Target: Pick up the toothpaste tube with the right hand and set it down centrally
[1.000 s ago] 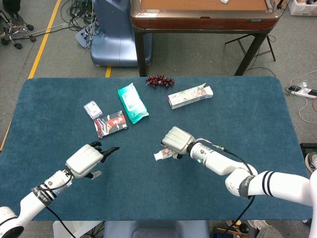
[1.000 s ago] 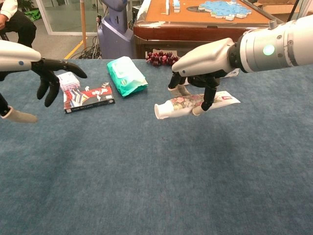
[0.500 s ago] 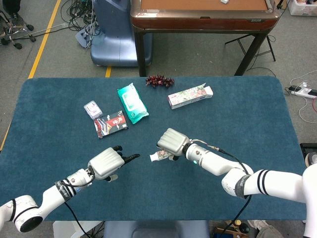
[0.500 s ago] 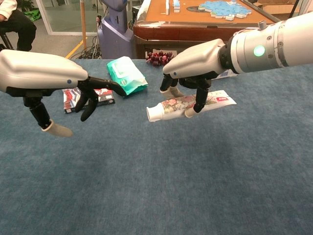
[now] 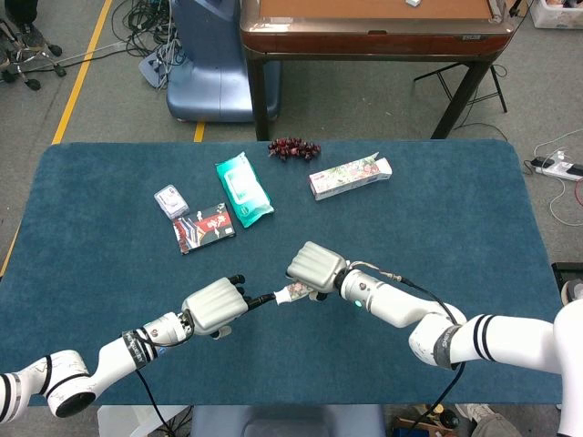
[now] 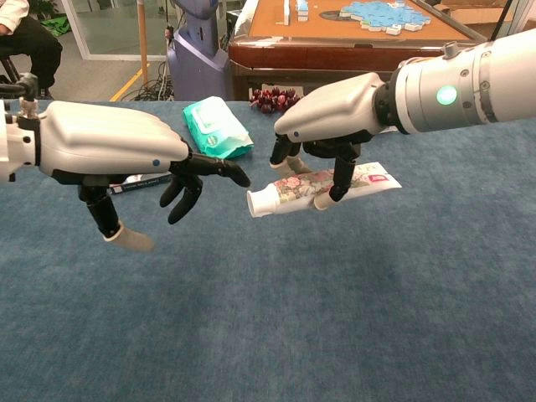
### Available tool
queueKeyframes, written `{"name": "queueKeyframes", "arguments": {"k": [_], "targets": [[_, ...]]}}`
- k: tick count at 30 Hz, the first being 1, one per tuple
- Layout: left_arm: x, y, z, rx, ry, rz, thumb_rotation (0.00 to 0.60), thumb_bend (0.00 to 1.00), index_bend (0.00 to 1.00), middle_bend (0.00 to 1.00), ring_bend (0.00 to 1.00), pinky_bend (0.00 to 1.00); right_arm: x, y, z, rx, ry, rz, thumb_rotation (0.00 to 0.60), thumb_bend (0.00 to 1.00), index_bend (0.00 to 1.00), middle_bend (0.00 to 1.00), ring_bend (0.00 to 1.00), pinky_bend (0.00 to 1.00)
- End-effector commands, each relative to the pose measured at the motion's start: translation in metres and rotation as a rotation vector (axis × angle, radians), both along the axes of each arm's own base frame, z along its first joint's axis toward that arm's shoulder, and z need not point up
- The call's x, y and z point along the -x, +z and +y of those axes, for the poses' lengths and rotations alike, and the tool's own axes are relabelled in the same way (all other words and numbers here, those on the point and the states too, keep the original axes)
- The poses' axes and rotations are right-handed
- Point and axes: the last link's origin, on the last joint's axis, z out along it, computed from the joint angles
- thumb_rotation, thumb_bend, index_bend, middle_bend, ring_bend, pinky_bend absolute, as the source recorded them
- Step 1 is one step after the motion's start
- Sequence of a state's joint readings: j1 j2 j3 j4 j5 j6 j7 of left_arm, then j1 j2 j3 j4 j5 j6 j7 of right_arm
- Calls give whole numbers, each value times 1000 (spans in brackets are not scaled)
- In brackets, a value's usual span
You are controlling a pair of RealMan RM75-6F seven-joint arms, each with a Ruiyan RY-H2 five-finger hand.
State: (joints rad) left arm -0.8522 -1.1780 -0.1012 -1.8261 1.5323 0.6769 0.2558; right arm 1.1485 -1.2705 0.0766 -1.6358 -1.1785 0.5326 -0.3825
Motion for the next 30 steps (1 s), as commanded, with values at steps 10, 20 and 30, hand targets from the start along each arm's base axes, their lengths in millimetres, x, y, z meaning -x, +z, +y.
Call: {"name": "queueKeyframes", "arguments": {"k": [10, 20, 30], "targets": [[-2, -7, 2, 19, -18, 23, 600, 217, 52, 508, 469, 181, -4, -3, 4, -13, 15, -6, 600, 1000, 915, 805, 787, 704], [-1, -10, 5, 22, -19, 47, 600, 217, 52, 508, 469, 181, -4, -3, 6, -21, 10, -22, 600, 1000, 932, 813, 793, 705], [1, -11, 5, 23, -18, 62, 600, 217, 52, 508, 469, 181, -3, -2, 6, -25, 5, -37, 600, 1000, 943, 819, 799, 704]]}}
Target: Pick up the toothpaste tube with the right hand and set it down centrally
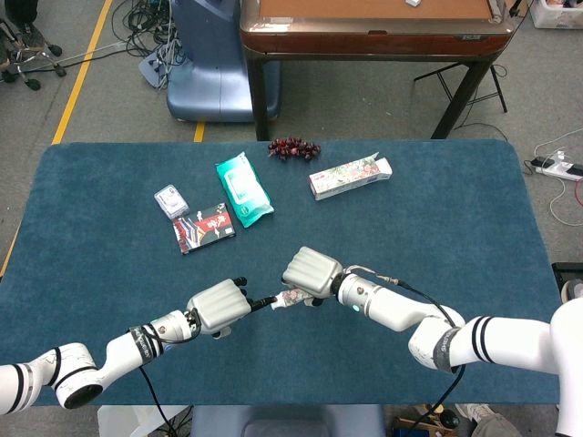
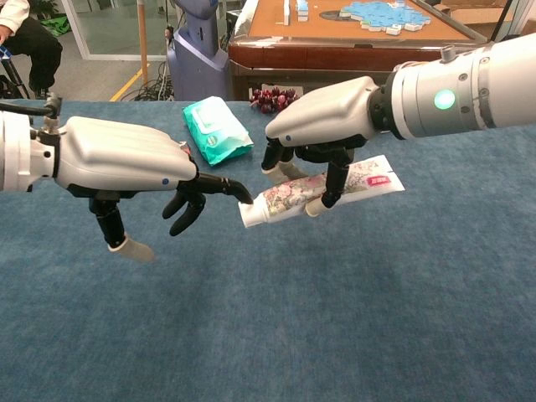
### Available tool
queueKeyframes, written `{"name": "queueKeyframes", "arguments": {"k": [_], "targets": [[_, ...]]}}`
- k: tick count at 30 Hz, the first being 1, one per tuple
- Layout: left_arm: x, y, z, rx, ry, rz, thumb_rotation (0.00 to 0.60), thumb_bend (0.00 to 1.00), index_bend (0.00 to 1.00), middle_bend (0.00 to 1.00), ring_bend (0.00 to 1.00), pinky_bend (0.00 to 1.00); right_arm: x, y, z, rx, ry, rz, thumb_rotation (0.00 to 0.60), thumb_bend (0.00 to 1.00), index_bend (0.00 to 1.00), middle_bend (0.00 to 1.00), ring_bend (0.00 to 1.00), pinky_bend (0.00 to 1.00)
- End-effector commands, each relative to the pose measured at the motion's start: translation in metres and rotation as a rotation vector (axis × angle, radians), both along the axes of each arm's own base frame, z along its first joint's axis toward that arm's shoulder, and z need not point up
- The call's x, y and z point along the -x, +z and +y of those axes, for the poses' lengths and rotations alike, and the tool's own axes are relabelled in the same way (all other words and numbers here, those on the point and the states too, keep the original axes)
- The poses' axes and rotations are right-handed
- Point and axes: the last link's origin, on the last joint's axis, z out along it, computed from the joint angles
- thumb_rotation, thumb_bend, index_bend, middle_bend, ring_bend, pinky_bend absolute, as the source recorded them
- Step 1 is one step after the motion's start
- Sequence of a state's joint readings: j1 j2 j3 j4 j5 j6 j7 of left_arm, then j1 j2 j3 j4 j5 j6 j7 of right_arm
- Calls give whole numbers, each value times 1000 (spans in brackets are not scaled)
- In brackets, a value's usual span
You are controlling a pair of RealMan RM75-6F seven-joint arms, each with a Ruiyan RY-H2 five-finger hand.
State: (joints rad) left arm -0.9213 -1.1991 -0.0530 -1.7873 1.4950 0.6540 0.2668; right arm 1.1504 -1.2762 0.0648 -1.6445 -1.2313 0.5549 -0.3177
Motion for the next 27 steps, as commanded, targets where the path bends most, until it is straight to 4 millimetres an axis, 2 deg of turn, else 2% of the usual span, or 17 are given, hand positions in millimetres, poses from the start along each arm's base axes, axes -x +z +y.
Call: {"name": "queueKeyframes", "arguments": {"k": [1, 27], "targets": [[0, 0, -1, 1, -1, 2, 600, 216, 52, 508, 469, 181, 0, 1, -1, 3, -2, -6, 600, 1000, 944, 820, 799, 704], [4, -5, 3, -2, 11, 32, 600, 217, 52, 508, 469, 181, 2, 4, 0, -2, -5, -27, 600, 1000, 1000, 853, 823, 705]]}}
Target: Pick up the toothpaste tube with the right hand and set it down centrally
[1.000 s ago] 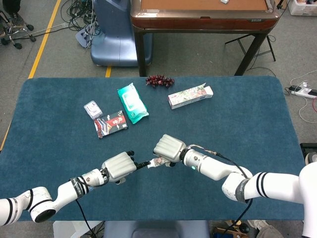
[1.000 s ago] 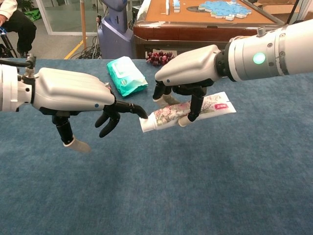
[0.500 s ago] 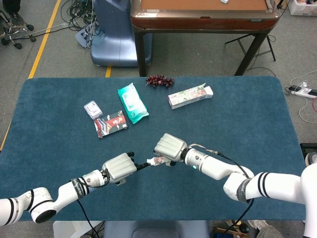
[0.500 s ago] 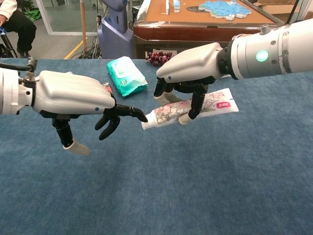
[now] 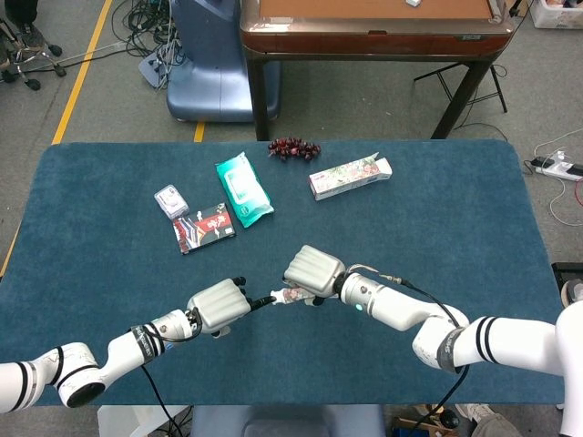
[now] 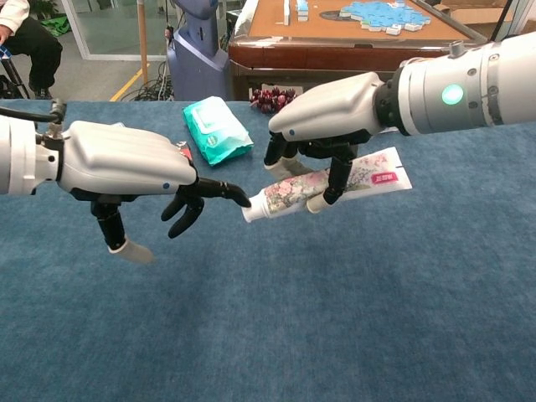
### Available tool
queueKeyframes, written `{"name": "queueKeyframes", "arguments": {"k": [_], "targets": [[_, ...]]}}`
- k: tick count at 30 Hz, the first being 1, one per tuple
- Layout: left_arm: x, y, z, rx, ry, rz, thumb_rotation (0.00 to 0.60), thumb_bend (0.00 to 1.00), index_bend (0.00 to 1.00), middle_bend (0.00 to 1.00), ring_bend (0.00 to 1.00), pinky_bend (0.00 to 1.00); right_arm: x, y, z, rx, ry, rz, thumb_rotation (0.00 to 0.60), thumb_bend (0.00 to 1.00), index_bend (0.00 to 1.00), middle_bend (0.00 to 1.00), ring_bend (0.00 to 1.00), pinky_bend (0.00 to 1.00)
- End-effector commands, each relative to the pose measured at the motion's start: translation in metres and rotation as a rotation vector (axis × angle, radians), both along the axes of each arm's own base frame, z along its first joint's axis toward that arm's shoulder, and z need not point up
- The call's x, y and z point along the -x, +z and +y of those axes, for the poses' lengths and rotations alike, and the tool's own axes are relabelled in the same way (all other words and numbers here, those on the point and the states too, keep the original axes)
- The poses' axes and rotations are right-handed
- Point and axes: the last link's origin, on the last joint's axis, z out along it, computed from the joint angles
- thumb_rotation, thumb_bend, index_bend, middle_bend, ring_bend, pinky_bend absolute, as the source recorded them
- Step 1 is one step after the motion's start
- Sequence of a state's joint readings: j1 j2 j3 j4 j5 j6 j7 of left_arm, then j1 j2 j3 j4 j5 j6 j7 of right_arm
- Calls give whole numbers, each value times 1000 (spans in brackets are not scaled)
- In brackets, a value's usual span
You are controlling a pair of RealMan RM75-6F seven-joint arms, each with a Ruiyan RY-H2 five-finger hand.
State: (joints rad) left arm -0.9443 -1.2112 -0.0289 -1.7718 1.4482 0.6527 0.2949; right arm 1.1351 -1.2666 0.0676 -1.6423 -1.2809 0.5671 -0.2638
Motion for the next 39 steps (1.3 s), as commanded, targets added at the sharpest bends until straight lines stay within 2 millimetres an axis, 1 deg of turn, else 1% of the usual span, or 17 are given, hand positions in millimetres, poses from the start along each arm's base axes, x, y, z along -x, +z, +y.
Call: {"name": "queueKeyframes", "arguments": {"k": [1, 13, 18, 24, 39], "targets": [[1, -1, 0, 1, -1, 5, 600, 217, 52, 508, 469, 181, 0, 0, 0, -2, -1, -6, 600, 1000, 1000, 854, 824, 705], [3, -3, 2, -4, 1, 21, 600, 217, 66, 507, 469, 181, -1, 2, 1, -6, -2, -36, 600, 1000, 1000, 878, 843, 715], [3, -3, 3, -11, 7, 21, 600, 217, 103, 507, 469, 181, -1, 2, 1, -10, -2, -53, 600, 1000, 1000, 885, 851, 722], [2, -3, 4, -14, 11, 18, 600, 217, 124, 507, 469, 181, -2, 1, 1, -17, -2, -71, 600, 1000, 1000, 892, 856, 723], [2, -5, 6, -14, 19, 23, 600, 217, 142, 507, 469, 181, -3, 3, 0, -19, 10, -134, 600, 1000, 1000, 895, 871, 725]]}}
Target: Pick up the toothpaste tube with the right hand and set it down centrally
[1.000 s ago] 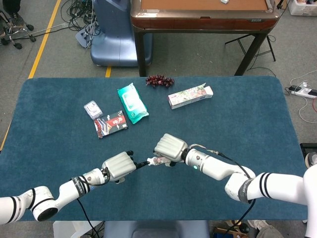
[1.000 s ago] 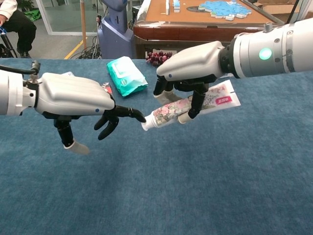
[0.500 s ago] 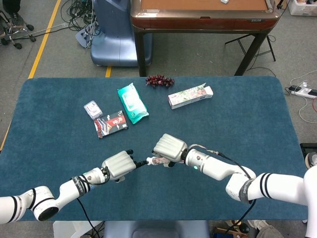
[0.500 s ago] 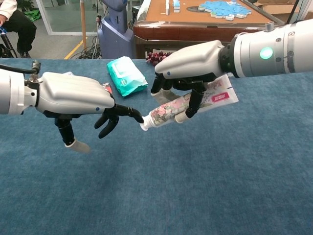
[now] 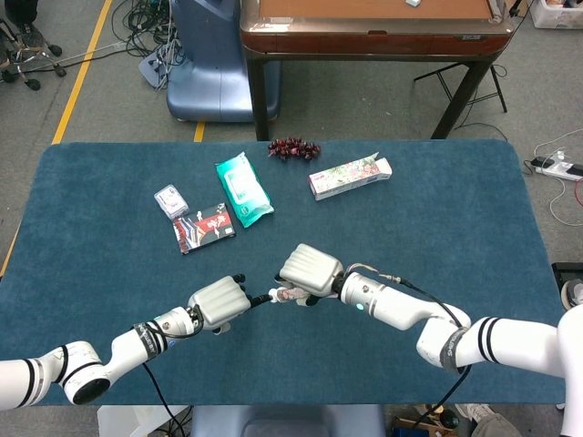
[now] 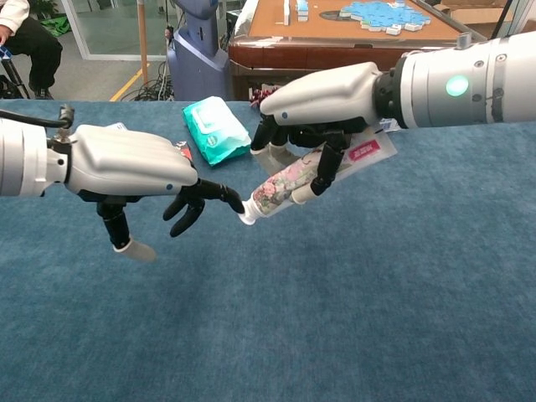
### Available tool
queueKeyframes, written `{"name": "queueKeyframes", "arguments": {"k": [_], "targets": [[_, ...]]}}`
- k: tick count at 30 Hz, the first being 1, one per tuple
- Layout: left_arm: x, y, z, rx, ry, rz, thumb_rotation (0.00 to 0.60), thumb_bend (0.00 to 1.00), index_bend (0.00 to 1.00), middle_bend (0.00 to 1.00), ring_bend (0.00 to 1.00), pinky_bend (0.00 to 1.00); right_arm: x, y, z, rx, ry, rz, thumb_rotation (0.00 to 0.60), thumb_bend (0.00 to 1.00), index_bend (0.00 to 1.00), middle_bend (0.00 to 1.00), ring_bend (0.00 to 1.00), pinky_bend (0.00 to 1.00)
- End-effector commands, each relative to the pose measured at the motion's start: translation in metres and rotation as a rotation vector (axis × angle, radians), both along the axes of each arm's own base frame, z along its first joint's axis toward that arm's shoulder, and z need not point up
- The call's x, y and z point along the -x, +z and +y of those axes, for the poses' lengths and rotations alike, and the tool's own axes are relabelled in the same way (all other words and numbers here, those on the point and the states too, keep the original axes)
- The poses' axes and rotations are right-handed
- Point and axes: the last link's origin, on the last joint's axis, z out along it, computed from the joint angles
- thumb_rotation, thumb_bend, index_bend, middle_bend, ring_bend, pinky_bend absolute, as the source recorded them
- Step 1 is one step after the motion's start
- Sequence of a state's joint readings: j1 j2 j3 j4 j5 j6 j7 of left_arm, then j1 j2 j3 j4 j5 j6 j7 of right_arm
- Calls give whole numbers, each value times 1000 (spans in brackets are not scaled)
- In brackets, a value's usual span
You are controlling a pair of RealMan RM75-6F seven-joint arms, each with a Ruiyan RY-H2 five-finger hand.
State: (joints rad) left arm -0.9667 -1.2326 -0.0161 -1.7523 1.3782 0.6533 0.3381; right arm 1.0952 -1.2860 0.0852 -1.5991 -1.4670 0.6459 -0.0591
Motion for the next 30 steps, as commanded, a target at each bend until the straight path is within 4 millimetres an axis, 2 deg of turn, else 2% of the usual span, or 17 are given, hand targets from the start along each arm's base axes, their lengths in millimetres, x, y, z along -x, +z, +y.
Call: {"name": "queueKeyframes", "arguments": {"k": [1, 30], "targets": [[0, 0, 0, 0, 1, 2, 600, 216, 142, 507, 469, 181, 1, 0, -1, 0, 0, -5, 600, 1000, 1000, 896, 872, 725], [1, -3, 1, 4, 11, 10, 600, 216, 141, 506, 468, 181, 4, 6, -4, 8, 2, -45, 600, 1000, 1000, 900, 882, 725]]}}
